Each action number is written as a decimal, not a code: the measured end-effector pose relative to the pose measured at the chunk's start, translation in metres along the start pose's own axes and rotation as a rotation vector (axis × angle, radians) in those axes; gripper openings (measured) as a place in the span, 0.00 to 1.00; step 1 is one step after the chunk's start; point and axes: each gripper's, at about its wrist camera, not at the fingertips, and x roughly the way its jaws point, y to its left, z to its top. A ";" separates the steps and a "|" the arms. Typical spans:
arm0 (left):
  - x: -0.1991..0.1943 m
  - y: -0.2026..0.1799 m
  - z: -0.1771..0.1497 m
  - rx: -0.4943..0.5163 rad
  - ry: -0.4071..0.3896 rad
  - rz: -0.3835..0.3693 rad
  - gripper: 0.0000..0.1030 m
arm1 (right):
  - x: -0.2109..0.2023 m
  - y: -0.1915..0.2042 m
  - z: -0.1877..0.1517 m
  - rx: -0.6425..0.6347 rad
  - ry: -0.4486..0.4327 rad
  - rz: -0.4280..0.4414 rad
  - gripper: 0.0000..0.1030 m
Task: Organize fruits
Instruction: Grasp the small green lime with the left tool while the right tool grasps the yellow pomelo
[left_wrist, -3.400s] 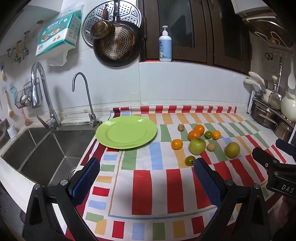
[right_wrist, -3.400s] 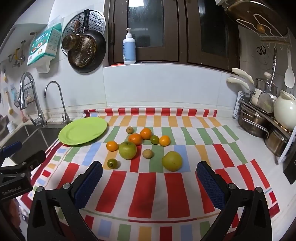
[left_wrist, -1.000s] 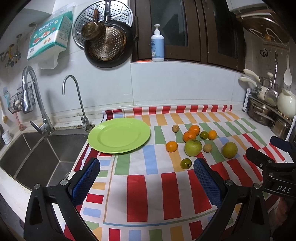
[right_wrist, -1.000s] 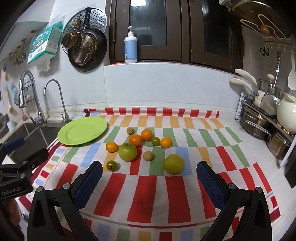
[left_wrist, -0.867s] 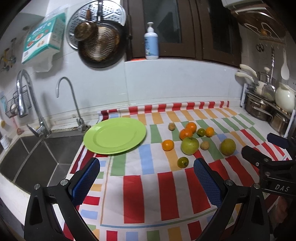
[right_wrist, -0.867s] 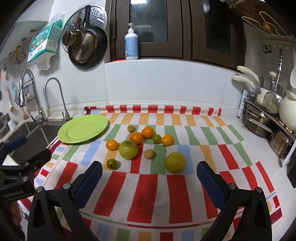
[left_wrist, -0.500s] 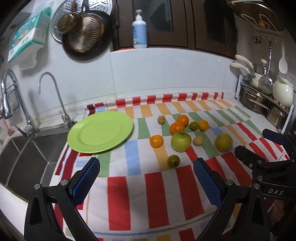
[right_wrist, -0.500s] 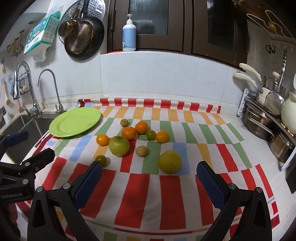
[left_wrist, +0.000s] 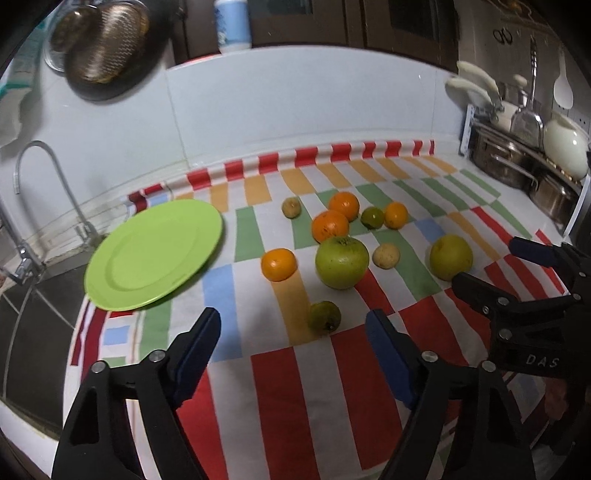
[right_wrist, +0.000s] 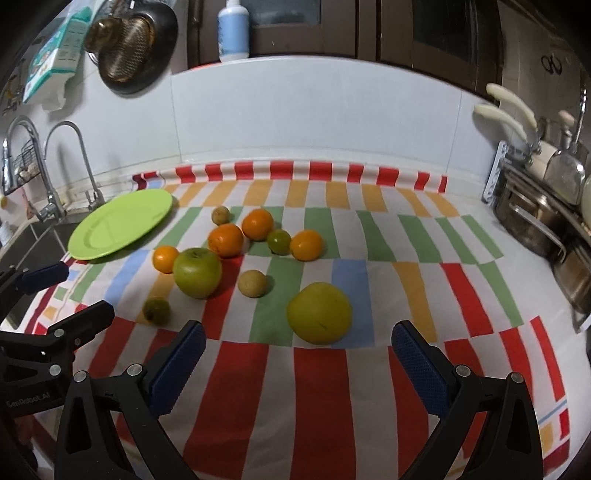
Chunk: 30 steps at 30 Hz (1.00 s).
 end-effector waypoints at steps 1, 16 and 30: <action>0.006 -0.001 0.001 0.007 0.014 -0.009 0.73 | 0.006 -0.001 0.001 0.004 0.014 0.005 0.96; 0.056 -0.008 0.002 0.039 0.146 -0.098 0.38 | 0.067 -0.014 0.002 0.045 0.160 0.037 0.75; 0.062 -0.008 0.005 0.038 0.144 -0.124 0.28 | 0.075 -0.019 0.006 0.036 0.155 0.024 0.52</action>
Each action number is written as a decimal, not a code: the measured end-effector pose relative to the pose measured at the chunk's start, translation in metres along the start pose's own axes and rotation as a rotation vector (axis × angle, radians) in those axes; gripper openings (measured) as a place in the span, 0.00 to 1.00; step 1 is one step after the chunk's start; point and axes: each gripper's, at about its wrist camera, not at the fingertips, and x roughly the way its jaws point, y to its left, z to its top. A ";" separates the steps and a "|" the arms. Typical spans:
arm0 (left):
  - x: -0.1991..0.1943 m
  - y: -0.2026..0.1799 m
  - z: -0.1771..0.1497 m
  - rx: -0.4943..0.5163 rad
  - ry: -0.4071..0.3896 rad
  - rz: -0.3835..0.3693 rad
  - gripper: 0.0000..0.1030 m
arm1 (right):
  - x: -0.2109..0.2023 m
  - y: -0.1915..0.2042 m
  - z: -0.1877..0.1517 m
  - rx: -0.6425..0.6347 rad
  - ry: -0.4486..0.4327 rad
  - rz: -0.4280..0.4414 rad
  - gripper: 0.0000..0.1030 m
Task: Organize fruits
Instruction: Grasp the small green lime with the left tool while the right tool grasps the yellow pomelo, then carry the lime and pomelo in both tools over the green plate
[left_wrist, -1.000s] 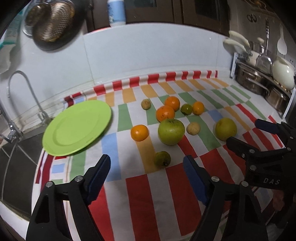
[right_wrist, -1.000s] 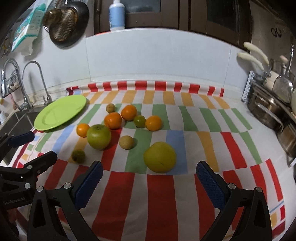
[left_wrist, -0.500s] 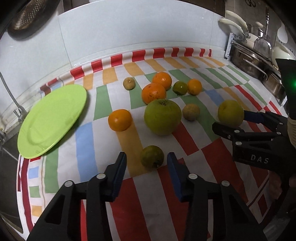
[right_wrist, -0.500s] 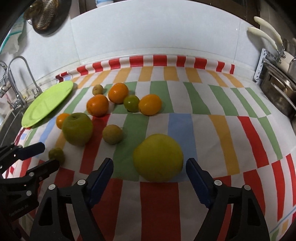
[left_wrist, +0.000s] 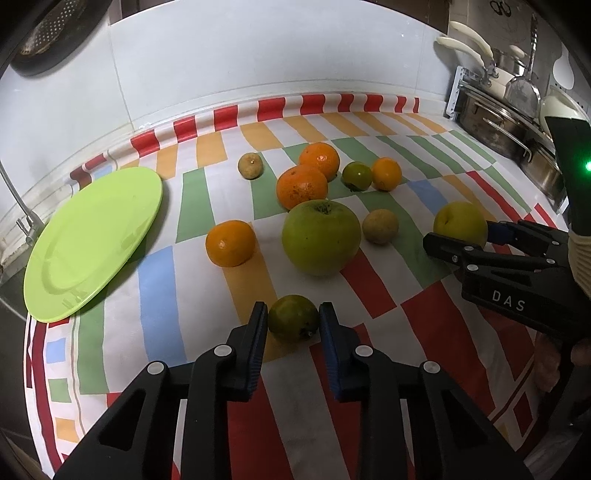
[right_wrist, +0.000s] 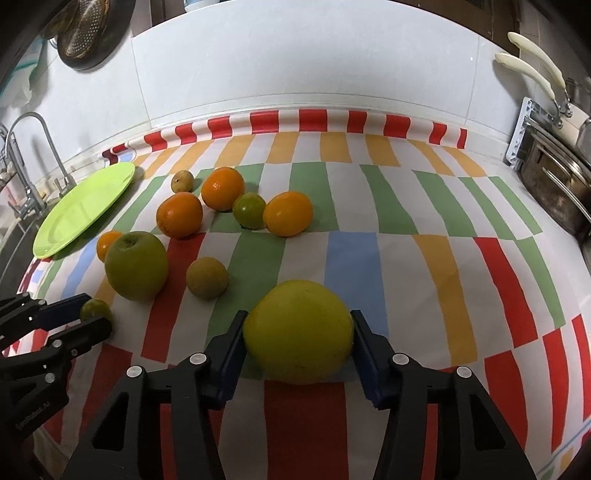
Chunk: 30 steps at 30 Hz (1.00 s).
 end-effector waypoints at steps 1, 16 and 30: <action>-0.001 0.000 0.000 0.001 -0.004 0.000 0.28 | -0.001 0.000 0.000 0.000 0.000 0.000 0.52; -0.035 0.002 -0.003 -0.008 -0.109 0.005 0.28 | -0.036 0.021 -0.004 -0.052 -0.053 0.053 0.52; -0.085 0.013 -0.021 -0.035 -0.208 0.020 0.28 | -0.086 0.053 -0.008 -0.102 -0.139 0.089 0.52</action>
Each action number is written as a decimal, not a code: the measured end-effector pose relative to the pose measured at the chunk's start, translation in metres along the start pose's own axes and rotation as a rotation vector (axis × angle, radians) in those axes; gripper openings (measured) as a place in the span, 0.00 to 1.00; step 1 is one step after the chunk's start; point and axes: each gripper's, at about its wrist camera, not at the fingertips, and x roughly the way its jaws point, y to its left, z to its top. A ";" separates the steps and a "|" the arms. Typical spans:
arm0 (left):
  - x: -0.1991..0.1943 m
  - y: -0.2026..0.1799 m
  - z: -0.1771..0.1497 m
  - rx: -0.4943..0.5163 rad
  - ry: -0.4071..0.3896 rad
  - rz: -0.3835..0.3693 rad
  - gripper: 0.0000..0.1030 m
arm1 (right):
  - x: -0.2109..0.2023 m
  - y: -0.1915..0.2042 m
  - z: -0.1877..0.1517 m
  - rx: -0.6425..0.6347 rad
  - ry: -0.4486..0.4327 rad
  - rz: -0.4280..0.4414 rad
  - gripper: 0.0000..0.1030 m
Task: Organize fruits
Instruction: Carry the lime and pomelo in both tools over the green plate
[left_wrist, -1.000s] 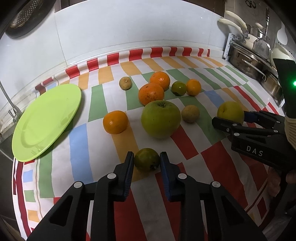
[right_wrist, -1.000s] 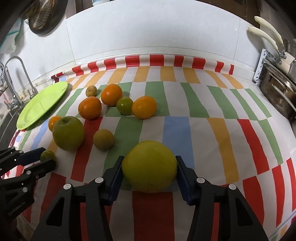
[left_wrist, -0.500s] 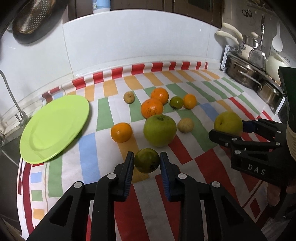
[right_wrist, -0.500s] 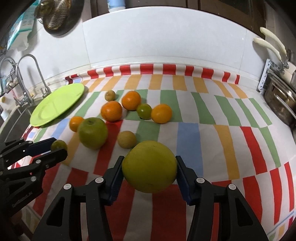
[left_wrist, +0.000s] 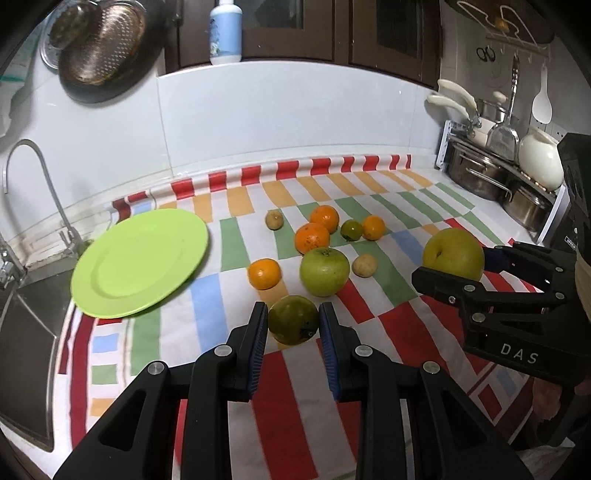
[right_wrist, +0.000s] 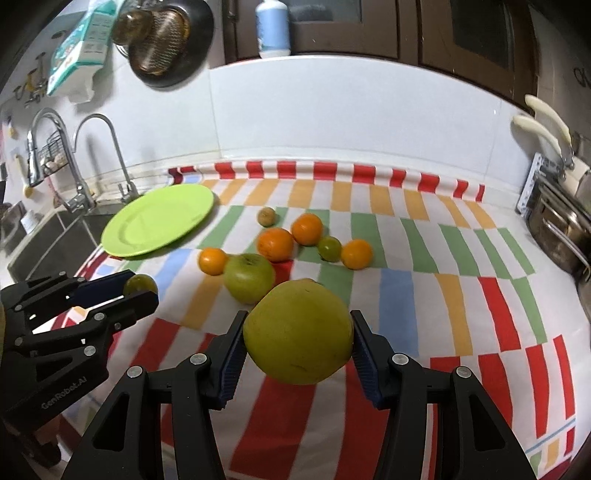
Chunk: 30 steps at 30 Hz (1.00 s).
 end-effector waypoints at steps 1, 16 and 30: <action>-0.004 0.002 -0.001 0.002 -0.008 0.005 0.28 | -0.002 0.003 0.001 -0.006 -0.006 0.002 0.52; -0.051 0.057 0.001 -0.031 -0.080 0.108 0.28 | -0.014 0.066 0.027 -0.072 -0.098 0.067 0.52; -0.045 0.124 0.026 -0.099 -0.112 0.152 0.28 | 0.017 0.113 0.080 -0.077 -0.129 0.133 0.52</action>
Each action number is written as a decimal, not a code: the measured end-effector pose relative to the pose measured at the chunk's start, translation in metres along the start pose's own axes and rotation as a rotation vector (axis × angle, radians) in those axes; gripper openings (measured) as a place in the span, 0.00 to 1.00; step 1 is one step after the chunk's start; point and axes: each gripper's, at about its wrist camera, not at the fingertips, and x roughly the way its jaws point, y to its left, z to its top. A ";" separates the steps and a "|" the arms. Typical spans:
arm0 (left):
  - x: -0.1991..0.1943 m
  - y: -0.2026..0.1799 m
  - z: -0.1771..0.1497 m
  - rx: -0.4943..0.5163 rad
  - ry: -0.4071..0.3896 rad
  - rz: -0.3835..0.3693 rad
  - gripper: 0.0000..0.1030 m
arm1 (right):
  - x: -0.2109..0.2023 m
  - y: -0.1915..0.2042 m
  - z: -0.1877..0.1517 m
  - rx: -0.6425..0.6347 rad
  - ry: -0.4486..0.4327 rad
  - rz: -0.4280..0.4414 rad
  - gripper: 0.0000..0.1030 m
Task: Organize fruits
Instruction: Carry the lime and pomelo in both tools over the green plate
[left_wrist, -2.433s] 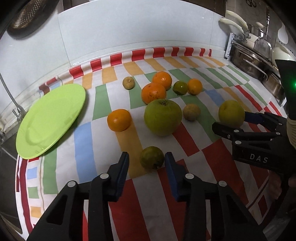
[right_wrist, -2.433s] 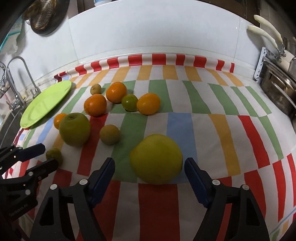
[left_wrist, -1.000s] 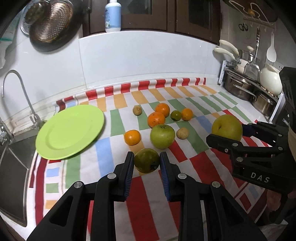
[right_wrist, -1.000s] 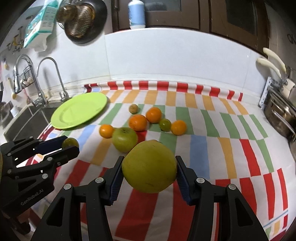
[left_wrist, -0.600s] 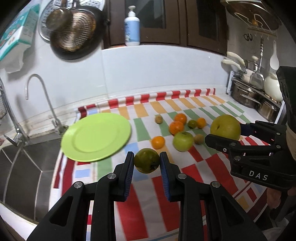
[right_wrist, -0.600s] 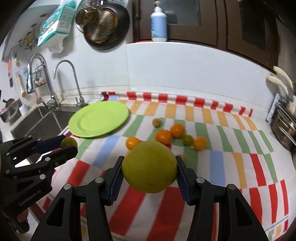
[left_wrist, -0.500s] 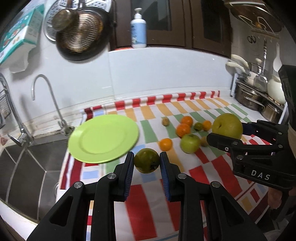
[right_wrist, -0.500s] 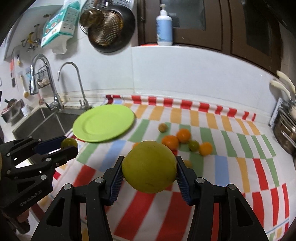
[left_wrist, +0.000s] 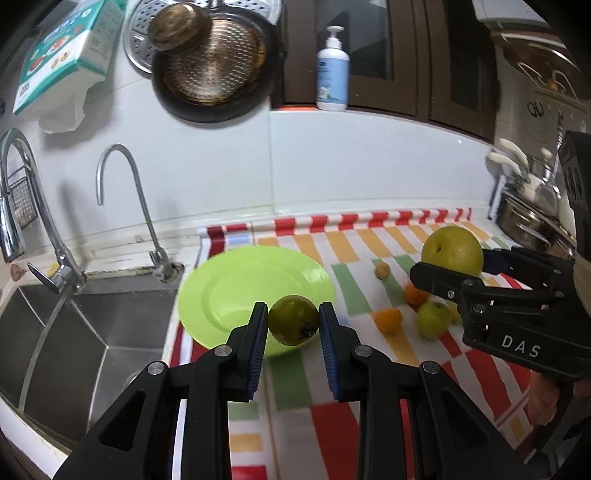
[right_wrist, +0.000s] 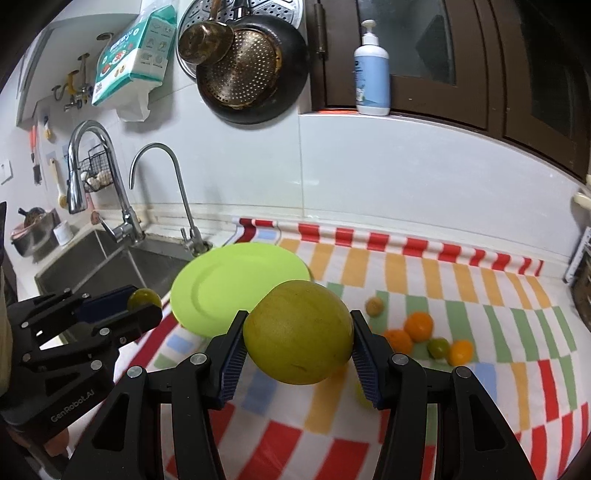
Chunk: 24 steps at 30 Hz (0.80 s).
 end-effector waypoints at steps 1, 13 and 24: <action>0.002 0.003 0.002 -0.005 -0.004 0.005 0.28 | 0.004 0.002 0.004 -0.002 -0.001 0.005 0.52; 0.052 0.043 0.030 -0.044 0.000 0.043 0.28 | 0.071 0.020 0.045 -0.013 0.034 0.061 0.52; 0.120 0.079 0.044 -0.086 0.083 0.024 0.28 | 0.154 0.024 0.065 0.017 0.163 0.069 0.52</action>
